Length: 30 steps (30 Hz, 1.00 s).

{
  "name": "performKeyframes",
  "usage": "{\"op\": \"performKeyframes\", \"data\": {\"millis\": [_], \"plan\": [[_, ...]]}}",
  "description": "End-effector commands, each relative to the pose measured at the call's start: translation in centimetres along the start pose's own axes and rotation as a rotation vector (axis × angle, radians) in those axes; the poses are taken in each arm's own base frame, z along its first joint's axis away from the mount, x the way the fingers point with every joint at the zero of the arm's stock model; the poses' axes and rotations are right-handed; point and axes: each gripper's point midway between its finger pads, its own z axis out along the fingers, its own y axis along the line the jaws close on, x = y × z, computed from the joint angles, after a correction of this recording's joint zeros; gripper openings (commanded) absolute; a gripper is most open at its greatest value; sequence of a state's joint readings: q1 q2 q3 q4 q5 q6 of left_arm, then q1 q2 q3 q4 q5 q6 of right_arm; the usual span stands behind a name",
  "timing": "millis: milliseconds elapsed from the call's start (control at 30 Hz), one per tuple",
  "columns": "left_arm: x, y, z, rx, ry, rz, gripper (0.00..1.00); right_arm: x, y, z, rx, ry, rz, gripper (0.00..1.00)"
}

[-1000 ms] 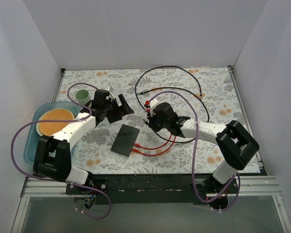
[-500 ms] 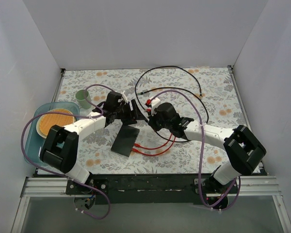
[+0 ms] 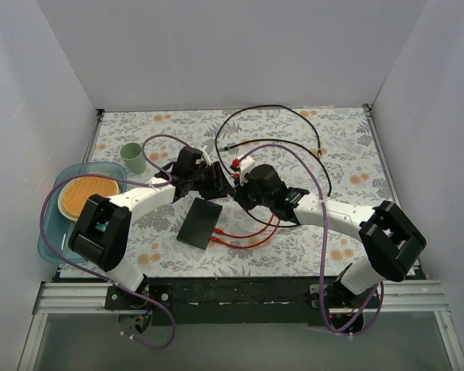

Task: Insert the plug into the switch port

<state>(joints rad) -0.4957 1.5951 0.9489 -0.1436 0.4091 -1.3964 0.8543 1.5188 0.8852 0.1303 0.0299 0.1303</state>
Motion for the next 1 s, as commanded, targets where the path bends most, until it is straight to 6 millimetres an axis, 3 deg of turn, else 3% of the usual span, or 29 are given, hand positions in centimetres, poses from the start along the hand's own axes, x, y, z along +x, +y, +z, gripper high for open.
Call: {"op": "performKeyframes", "data": {"millis": [0, 100, 167, 233, 300, 333, 433, 467, 767, 800, 967], "plan": [[-1.6, -1.4, -0.2, 0.024, -0.059, 0.028, 0.39, -1.9, 1.5, -0.5, -0.044, -0.062, 0.003, 0.01], [-1.7, -1.4, -0.2, 0.024, -0.067, 0.023, 0.21, -1.5, 2.0, -0.5, -0.057, -0.056, 0.001, 0.01], [-1.8, -1.5, -0.3, 0.025, -0.079, 0.027, 0.01, -1.3, 2.1, -0.4, -0.059, -0.05, 0.004, 0.01], [-1.8, -1.4, -0.6, 0.026, -0.092, 0.038, 0.0, -1.0, 2.7, -0.4, -0.092, -0.043, 0.012, 0.01], [-1.9, -1.5, -0.8, 0.035, -0.105, 0.057, 0.0, -0.9, 2.5, -0.6, -0.083, -0.047, 0.02, 0.18], [-1.8, -1.3, -0.9, 0.034, -0.107, 0.074, 0.0, -0.9, 2.3, -0.7, -0.076, -0.054, 0.023, 0.33], [-1.8, -1.8, -1.4, 0.062, -0.129, 0.116, 0.0, -1.8, 2.5, -1.6, -0.104, -0.096, 0.036, 0.55], [-1.9, -1.9, -1.8, 0.073, -0.142, 0.14, 0.0, -2.5, 2.3, -2.0, -0.113, -0.118, 0.045, 0.58], [-1.7, -4.8, -5.2, 0.232, -0.25, 0.316, 0.0, -6.1, 2.7, -6.1, -0.399, -0.28, 0.153, 0.59], [-1.3, -4.7, -5.4, 0.242, -0.253, 0.323, 0.0, -6.3, 3.0, -6.4, -0.436, -0.289, 0.153, 0.59], [-0.4, -8.2, -8.5, 0.432, -0.306, 0.417, 0.0, -6.6, 5.5, -7.9, -0.652, -0.293, 0.155, 0.49]]}}
